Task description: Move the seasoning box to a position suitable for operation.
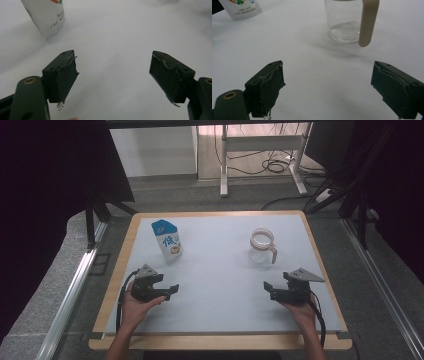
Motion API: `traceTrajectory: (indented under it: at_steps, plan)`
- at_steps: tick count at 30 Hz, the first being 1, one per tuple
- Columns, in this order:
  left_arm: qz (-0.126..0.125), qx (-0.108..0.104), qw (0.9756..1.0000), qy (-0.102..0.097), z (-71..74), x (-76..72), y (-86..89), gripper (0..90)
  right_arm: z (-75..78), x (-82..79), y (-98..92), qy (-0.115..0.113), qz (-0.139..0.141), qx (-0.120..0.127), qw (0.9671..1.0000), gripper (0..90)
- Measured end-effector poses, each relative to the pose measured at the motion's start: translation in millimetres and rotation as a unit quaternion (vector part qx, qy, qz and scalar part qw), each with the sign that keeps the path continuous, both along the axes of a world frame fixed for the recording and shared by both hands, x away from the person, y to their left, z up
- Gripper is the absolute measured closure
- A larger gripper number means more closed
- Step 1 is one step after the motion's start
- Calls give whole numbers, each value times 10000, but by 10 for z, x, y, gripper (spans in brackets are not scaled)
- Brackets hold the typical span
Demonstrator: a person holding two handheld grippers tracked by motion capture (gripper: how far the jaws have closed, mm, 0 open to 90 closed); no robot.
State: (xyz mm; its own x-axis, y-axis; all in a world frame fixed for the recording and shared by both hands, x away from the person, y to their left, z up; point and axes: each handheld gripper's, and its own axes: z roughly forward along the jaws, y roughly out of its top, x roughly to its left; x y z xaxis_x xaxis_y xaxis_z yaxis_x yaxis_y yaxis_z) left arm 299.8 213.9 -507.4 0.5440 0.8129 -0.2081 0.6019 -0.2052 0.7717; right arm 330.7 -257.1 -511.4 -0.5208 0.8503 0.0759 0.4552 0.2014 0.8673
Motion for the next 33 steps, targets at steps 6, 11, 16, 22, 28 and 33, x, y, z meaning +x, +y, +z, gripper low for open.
traceTrajectory:
  at_steps: [6, 11, 16, 22, 28, 33]
  plan:
    - [157, 52, 9999, 19, 4, -96, 31, 207, 118, -59, -67, -248, -23, -25, 9997, 129]
    - [127, -3, 9999, -17, 15, -114, 57, 208, 156, -112, -86, -250, -72, -95, 9996, 131]
    - [79, 98, 9999, -2, -18, -87, 59, 210, 128, -106, -101, -179, -127, -127, 9997, 138]
    - [64, 133, 9999, 5, -40, -78, 65, 215, 72, -96, -83, -50, -104, -172, 9998, 144]
    - [120, 164, 9998, -30, -37, -95, 69, 221, 73, -103, -75, -31, -40, -160, 9999, 159]
    - [82, 215, 9997, -24, -43, -88, 54, 220, 130, -104, -56, -112, -41, -263, 9996, 159]
